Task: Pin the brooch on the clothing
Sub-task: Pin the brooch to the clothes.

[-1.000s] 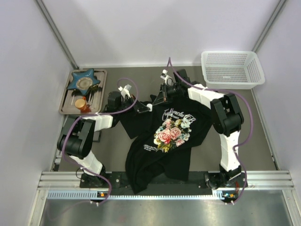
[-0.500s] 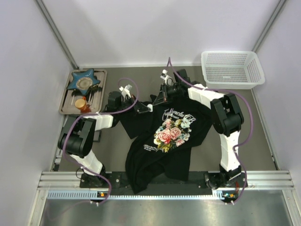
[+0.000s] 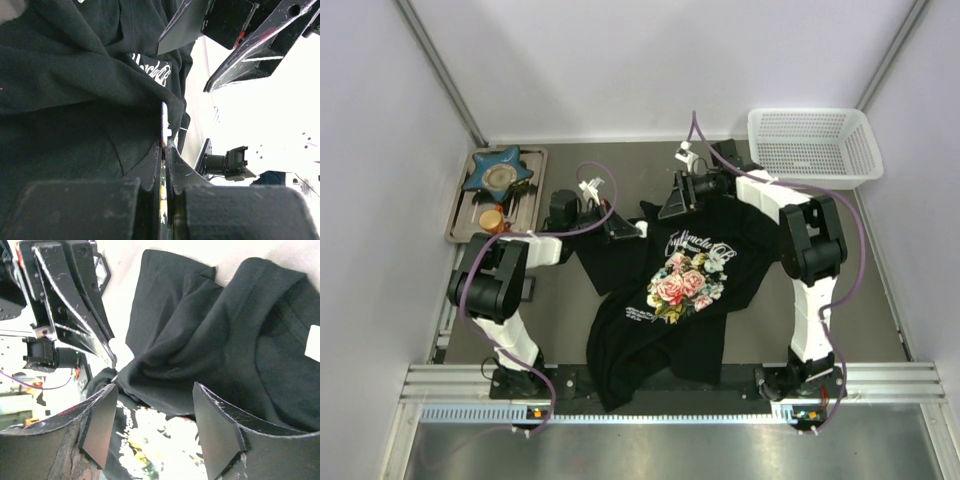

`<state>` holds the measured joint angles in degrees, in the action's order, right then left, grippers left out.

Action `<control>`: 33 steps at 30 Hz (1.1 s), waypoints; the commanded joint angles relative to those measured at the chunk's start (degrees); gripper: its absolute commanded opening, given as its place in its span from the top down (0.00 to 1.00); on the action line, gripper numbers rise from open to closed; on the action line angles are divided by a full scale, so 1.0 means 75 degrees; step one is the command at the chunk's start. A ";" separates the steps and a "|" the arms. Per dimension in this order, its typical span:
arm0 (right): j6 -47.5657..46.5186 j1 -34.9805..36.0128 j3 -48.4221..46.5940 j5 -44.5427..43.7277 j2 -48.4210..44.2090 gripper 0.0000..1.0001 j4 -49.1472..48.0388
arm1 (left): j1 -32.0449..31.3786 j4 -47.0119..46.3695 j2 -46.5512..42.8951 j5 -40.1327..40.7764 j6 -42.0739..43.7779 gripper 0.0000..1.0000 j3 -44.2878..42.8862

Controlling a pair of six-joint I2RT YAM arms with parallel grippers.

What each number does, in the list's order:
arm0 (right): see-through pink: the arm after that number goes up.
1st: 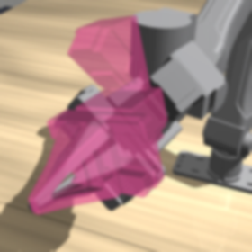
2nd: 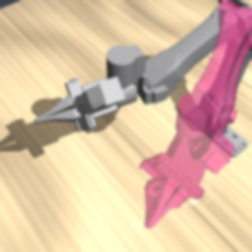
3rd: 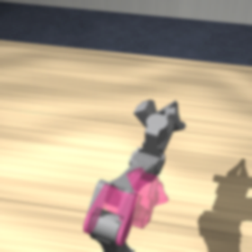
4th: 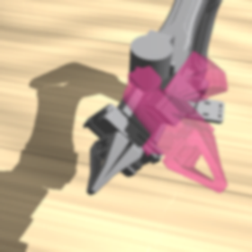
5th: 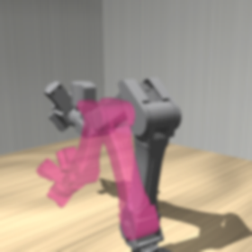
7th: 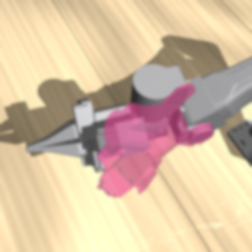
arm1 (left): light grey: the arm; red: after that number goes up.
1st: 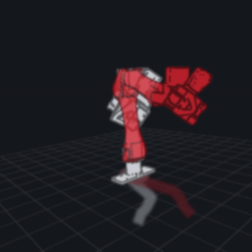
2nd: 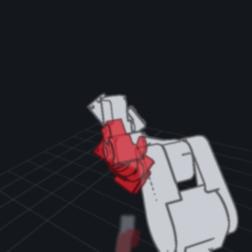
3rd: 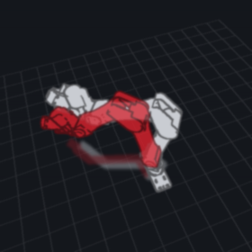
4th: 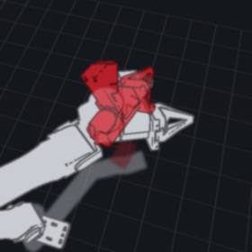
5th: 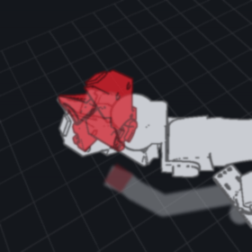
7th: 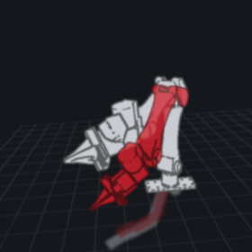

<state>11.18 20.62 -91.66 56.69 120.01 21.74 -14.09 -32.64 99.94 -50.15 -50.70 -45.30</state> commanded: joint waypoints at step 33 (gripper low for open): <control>-0.6858 0.0450 -0.0119 0.2251 -0.0720 0.48 0.1086 | 0.0132 -0.3159 0.1170 -0.2360 -0.0950 1.00 -0.0816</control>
<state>-36.01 23.40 -91.61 70.91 117.08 30.33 -13.21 -48.90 107.92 -65.69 -55.35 -49.95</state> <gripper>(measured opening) 0.537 0.023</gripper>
